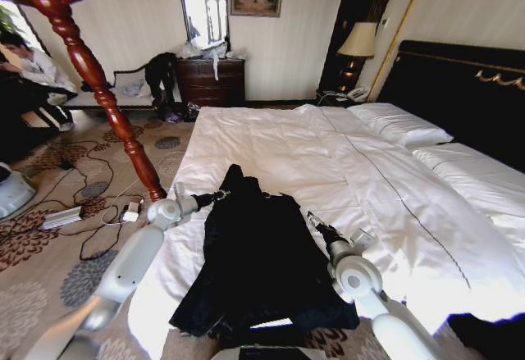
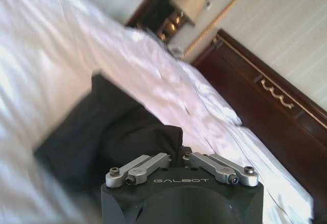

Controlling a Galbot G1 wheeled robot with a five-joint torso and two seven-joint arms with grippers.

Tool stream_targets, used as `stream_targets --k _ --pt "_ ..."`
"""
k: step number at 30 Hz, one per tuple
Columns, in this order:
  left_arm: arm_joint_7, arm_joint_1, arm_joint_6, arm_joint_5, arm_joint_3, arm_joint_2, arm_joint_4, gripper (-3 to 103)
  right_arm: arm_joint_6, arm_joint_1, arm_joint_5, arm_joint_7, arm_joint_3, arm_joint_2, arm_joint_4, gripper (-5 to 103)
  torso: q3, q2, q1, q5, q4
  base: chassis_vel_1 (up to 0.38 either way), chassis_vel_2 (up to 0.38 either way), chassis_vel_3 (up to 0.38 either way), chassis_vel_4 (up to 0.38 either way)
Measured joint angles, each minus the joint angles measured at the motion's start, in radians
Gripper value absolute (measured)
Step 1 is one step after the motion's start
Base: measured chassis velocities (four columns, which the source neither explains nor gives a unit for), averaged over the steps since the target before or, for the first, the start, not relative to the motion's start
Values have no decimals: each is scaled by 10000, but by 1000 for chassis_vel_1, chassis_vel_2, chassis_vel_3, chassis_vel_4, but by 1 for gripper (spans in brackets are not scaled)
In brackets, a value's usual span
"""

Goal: Pick up the clothes from the bed and hang them on the clothes hanger.

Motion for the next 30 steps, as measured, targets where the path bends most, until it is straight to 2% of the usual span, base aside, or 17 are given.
stream_targets --k 6,8,14,16,18,19,20,23,30 --pt "-111 -417 -302 210 -191 509 -189 1 0 24 -3 0 -17 37 3 100 0 0 1 0 1 0 0 0 0" --pt "-16 -498 -397 525 -266 829 -302 1 0 5 -5 0 -10 38 52 100 0 0 1 0 0 0 0 0 0" --pt "90 -153 -457 806 -296 1257 -731 1 0 -58 -7 0 56 22 124 100 -1 0 0 3 2 0 0 0 0" --pt "-119 457 -488 795 -335 1214 -1051 1 0 -105 -30 0 80 37 156 100 -1 0 0 4 0 0 0 0 0" --pt "-517 1684 -554 874 -474 924 -1466 1 0 -173 -45 1 110 36 214 100 -1 0 1 1 -3 0 0 0 0" --pt "-517 1684 -554 874 -474 924 -1466 1 0 -173 -45 1 110 36 214 100 -1 0 1 1 -3 0 0 0 0" --pt "-640 2161 -560 934 -523 799 -1577 1 0 -191 -46 2 118 24 220 100 -1 1 0 -2 -1 0 0 0 0" --pt "-790 3829 -727 1745 -581 344 -1813 1 0 -240 -49 8 187 -67 233 100 -2 0 -1 -2 6 0 0 0 0" --pt "-987 4634 -1037 2186 -684 -10 -1944 1 1 -218 -60 14 137 -30 182 100 -2 1 -1 3 -1 0 0 0 0"
